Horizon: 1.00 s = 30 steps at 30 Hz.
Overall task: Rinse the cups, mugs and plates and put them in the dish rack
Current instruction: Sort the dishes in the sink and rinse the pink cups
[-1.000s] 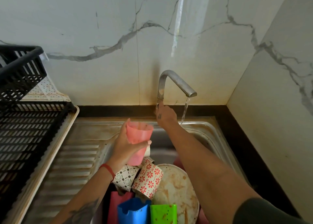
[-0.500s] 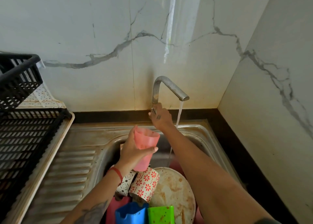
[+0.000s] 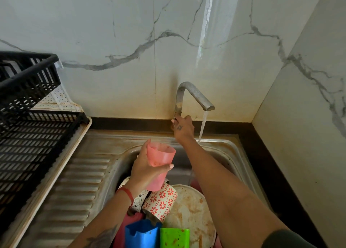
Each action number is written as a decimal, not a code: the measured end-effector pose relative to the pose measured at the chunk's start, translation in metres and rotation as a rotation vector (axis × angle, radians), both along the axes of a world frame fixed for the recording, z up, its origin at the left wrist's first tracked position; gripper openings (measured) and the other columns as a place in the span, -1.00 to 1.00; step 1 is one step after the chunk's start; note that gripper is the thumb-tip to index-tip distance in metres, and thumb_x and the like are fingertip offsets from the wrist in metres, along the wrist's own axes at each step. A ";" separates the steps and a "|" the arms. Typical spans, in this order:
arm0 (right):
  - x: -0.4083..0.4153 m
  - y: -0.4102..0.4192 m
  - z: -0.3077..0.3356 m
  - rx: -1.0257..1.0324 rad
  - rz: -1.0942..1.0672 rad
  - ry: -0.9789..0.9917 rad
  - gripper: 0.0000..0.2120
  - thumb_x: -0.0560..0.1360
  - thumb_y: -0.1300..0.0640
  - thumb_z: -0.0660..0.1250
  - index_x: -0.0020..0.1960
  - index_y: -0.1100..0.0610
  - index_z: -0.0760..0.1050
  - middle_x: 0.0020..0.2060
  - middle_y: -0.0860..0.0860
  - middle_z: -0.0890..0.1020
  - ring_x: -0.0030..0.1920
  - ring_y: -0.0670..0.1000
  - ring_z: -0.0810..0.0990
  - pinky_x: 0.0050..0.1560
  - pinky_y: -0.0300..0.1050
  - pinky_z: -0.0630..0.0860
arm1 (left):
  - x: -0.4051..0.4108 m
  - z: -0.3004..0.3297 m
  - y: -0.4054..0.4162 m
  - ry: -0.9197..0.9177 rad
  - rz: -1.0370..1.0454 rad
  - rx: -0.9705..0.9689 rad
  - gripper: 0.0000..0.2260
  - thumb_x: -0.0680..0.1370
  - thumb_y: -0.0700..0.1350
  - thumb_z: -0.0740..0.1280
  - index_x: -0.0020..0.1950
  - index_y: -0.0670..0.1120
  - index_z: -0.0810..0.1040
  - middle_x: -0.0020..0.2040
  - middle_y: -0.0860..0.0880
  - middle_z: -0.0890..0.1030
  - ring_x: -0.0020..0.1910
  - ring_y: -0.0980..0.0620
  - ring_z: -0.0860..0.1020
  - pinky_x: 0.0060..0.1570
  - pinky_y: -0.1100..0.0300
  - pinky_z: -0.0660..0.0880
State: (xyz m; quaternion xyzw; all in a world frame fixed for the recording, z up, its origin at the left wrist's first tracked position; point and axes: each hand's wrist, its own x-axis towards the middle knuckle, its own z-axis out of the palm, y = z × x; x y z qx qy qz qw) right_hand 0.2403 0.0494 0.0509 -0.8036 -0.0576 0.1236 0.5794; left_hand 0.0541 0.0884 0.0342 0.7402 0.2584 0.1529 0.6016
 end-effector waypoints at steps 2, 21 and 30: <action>0.001 0.001 -0.002 0.018 -0.006 0.002 -0.79 0.62 0.07 0.20 0.14 0.20 0.34 -0.22 -0.03 0.44 -0.16 -0.07 0.50 -0.33 -0.23 0.37 | 0.000 0.000 -0.001 0.000 0.000 0.002 -0.02 0.24 -0.13 0.63 0.52 0.08 0.13 0.27 0.01 0.45 0.20 -0.02 0.48 0.15 -0.05 0.51; -0.009 -0.033 0.015 -0.246 0.103 -0.243 -0.78 0.52 0.15 0.34 0.16 0.10 0.52 0.11 0.06 0.53 0.13 0.06 0.51 0.07 -0.15 0.43 | 0.020 -0.005 -0.015 -0.009 -0.055 0.082 -0.14 0.19 -0.10 0.65 0.35 0.18 0.25 0.14 0.14 0.46 0.10 0.09 0.50 -0.14 0.20 0.56; -0.052 -0.100 0.064 -0.252 0.643 -0.180 -0.51 0.62 -0.19 0.00 0.17 0.14 0.51 0.08 0.06 0.56 0.08 -0.03 0.52 0.06 -0.20 0.47 | 0.082 0.018 -0.041 -0.153 -0.181 0.366 -0.22 0.25 -0.05 0.62 0.38 0.03 0.33 0.24 0.09 0.45 0.24 0.11 0.43 0.25 0.10 0.45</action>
